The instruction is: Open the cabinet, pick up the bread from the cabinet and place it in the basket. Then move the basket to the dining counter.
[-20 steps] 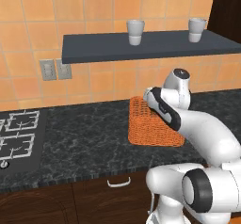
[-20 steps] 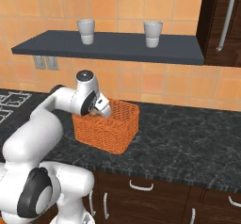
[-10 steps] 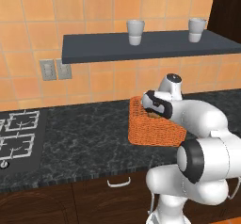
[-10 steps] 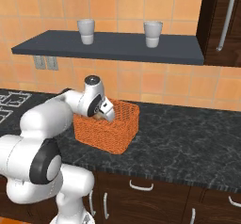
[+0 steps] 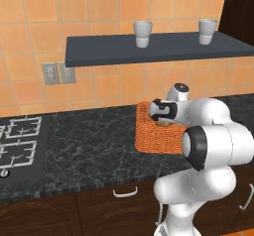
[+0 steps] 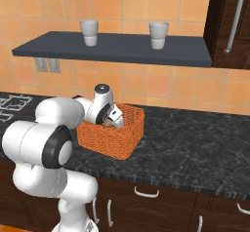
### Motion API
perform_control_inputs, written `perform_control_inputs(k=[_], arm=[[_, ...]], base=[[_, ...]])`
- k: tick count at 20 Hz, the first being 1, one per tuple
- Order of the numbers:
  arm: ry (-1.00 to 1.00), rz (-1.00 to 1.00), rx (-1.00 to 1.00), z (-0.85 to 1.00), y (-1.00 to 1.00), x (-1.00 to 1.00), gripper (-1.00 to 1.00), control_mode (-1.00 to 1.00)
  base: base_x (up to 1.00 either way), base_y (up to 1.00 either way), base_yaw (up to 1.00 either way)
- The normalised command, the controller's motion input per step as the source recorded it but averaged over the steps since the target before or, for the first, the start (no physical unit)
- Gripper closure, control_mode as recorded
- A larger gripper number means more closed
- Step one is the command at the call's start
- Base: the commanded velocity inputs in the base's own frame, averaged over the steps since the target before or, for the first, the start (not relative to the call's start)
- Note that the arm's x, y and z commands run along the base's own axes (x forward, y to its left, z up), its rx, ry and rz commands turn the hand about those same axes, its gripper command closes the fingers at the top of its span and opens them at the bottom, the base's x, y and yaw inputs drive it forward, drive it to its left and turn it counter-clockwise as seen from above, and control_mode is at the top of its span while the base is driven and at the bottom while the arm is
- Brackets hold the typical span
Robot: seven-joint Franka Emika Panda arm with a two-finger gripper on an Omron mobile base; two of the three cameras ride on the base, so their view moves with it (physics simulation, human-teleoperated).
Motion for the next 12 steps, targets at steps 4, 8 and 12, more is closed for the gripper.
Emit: perform_control_inputs(k=[4, 8, 12], arm=[[0.00, 0.00, 0.00, -0.11, -0.09, 0.08, -1.00, -1.00], [0.00, 0.00, 0.00, -0.11, -0.09, 0.21, -1.00, -1.00], [0.00, 0.00, 0.00, -0.06, -0.04, 0.40, -1.00, -1.00]], base=[[0.00, 0.00, 0.00], [0.00, 0.00, 0.00], [0.00, 0.00, 0.00]])
